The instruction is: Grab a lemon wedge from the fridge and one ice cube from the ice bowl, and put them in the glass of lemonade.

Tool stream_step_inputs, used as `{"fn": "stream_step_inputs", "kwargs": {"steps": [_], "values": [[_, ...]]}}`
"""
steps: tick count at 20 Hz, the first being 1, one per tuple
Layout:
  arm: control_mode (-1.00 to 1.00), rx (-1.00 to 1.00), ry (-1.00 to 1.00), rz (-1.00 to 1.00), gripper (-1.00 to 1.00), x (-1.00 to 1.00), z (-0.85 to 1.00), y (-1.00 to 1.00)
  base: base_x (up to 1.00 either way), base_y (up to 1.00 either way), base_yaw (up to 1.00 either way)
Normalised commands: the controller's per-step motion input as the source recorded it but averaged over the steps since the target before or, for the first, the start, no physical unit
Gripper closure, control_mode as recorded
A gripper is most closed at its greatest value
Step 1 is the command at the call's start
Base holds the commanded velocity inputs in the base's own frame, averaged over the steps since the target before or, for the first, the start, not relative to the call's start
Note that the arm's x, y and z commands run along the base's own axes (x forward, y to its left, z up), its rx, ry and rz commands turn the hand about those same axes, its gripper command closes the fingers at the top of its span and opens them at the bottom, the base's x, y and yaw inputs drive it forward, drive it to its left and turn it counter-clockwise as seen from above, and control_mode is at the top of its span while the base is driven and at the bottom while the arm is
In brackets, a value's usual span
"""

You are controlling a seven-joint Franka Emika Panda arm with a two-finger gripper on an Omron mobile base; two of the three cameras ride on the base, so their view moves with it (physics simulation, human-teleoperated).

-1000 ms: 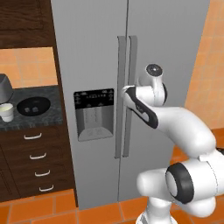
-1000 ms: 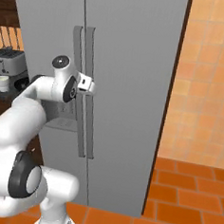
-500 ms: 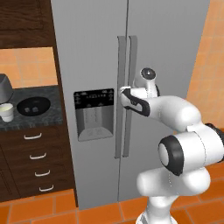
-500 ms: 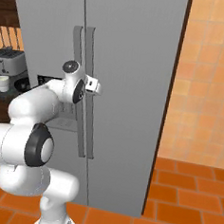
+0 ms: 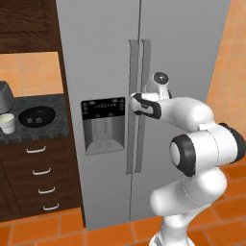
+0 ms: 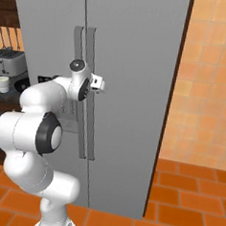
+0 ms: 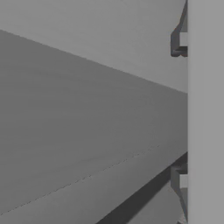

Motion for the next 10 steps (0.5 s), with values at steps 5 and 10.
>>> {"fn": "stream_step_inputs", "kwargs": {"steps": [5,10], "values": [[-1.00,0.00,-0.13,0.01,-1.00,0.28,-0.32,0.00,0.00,0.00,0.00],[-1.00,0.00,-0.21,0.01,-1.00,0.28,-0.24,0.00,0.00,0.00,0.00]]}}
